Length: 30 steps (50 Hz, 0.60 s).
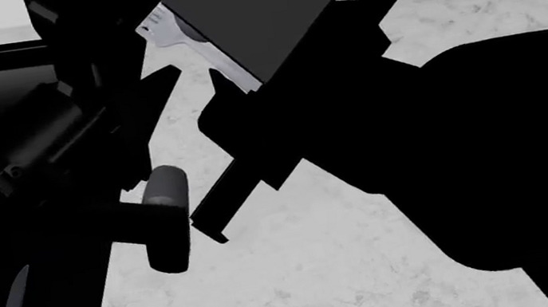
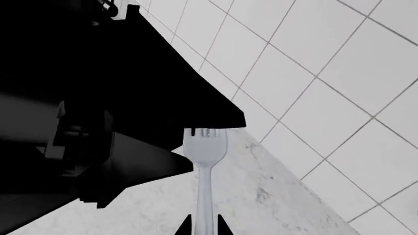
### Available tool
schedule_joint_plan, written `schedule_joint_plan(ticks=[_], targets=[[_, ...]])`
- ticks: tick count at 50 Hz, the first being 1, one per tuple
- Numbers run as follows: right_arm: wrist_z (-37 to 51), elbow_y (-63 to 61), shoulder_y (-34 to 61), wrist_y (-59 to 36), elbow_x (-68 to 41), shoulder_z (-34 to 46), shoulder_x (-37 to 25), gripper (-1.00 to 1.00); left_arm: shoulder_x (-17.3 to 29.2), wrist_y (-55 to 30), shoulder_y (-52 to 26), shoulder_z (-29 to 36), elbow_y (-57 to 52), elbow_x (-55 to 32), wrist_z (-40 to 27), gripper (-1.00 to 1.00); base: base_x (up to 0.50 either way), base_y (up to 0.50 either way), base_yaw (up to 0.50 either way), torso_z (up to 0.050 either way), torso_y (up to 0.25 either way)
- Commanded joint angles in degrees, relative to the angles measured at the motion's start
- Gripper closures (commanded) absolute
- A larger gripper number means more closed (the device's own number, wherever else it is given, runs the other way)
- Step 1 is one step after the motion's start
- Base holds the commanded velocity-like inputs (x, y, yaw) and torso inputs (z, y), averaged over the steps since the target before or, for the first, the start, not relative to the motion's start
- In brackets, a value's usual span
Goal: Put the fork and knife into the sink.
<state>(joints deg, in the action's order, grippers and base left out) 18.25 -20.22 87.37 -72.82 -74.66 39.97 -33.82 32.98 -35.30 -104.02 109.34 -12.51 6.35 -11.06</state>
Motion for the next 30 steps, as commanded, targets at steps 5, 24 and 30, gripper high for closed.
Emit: schedule_joint_plan(ticks=[5, 24, 30], targets=[[-2.6, -0.4, -0.5, 0.8, 1.6, -0.6, 0.9, 1.00, -1.6, -0.4, 0.4, -2.2, -0.1, 0.7, 1.2, -1.00, 0.00, 0.00, 0.00, 0.000, 0.000], [1.4, 1.0, 0.6, -0.3, -3.0, -3.0, 1.3, 1.00, 0.1, 0.0, 0.7, -4.5, -2.6, -1.6, 1.8, 1.00, 0.00, 0.00, 0.00, 0.000, 0.000], [7.0, 0.7, 2.4, -2.5, -7.9, -5.4, 0.0, -1.00, 1.0, -1.2, 0.7, -5.2, -3.9, -2.2, 2.1, 1.00, 0.00, 0.00, 0.00, 0.000, 0.000]])
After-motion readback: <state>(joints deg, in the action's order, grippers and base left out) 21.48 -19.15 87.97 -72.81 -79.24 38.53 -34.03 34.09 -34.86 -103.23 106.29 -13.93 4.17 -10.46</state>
